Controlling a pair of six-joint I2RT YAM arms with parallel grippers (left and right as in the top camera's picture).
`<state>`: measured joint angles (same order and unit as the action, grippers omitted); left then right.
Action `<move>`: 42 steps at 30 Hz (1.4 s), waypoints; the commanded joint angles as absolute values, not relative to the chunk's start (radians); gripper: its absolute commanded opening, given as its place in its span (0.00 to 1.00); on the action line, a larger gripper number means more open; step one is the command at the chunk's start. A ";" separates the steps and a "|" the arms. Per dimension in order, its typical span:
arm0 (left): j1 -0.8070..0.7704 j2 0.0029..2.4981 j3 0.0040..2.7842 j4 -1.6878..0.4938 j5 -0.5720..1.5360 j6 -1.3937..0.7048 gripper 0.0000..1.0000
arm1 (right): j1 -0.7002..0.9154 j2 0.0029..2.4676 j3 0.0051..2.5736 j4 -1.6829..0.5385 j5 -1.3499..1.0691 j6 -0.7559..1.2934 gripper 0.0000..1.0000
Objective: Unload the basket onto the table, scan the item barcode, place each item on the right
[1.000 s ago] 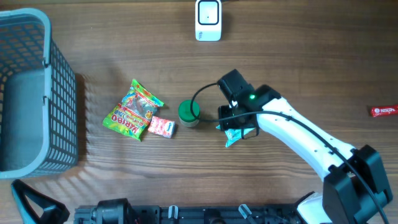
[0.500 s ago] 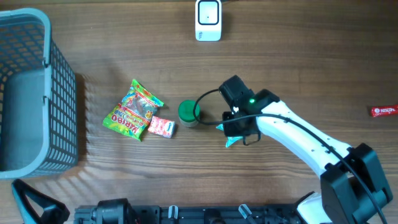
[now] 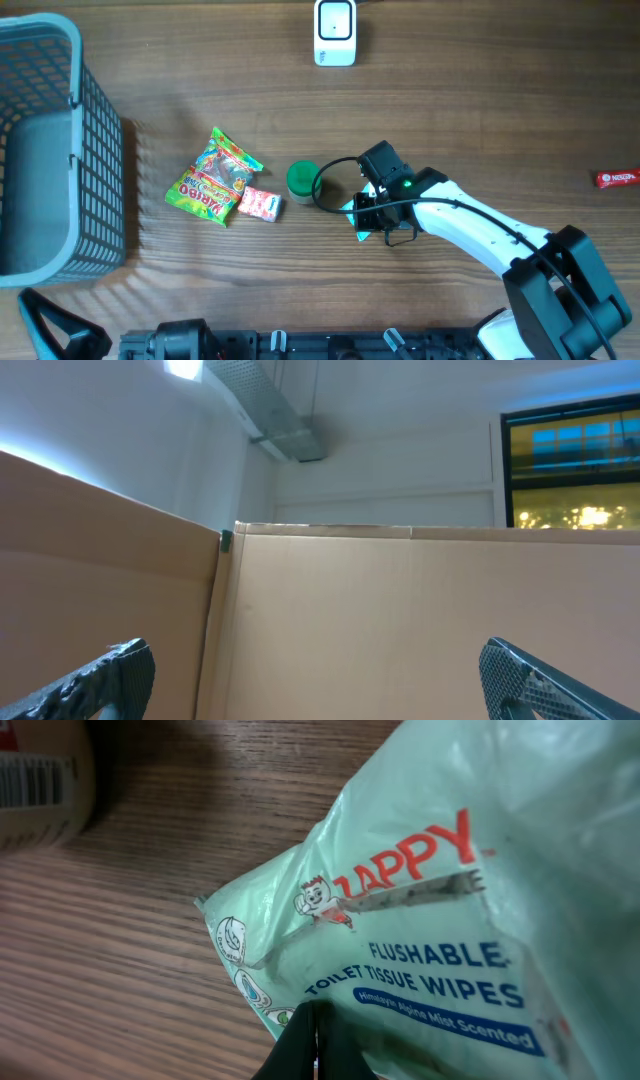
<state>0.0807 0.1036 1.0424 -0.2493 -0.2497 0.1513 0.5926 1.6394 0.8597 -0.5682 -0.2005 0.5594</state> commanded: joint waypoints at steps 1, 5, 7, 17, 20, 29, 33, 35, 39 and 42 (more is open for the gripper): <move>0.087 0.093 1.037 -0.242 -0.258 0.134 1.00 | 0.595 1.679 0.911 -0.656 -0.232 0.522 0.04; 0.087 0.093 1.038 -0.254 -0.259 0.073 1.00 | 0.595 1.625 1.095 -0.875 -0.202 0.498 0.04; 0.087 0.093 1.038 -0.246 -0.260 0.073 1.00 | 0.595 1.602 1.161 -0.937 -0.175 0.497 0.04; 0.087 0.093 1.038 -0.241 -0.259 0.042 1.00 | 0.596 1.621 1.000 -0.815 -0.115 0.526 0.04; 0.087 0.092 1.038 -0.224 -0.259 0.036 1.00 | 0.596 1.678 0.876 -0.648 -0.226 0.527 0.04; 0.087 0.004 1.038 -0.276 -0.236 0.036 1.00 | 0.595 1.708 0.934 -0.688 -0.274 0.502 0.04; 0.085 0.005 1.044 -0.289 -0.195 0.036 1.00 | 0.595 1.644 1.114 -0.896 -0.187 0.456 0.58; 0.085 0.005 1.041 -0.289 -0.183 0.036 1.00 | 0.593 1.629 1.168 -0.963 -0.168 0.414 1.00; 0.085 0.005 1.040 -0.287 -0.179 0.036 1.00 | 0.545 1.616 1.182 -1.021 -0.154 0.413 1.00; 0.085 0.005 1.040 -0.287 -0.180 0.036 1.00 | 0.474 1.618 1.136 -1.029 -0.208 0.469 1.00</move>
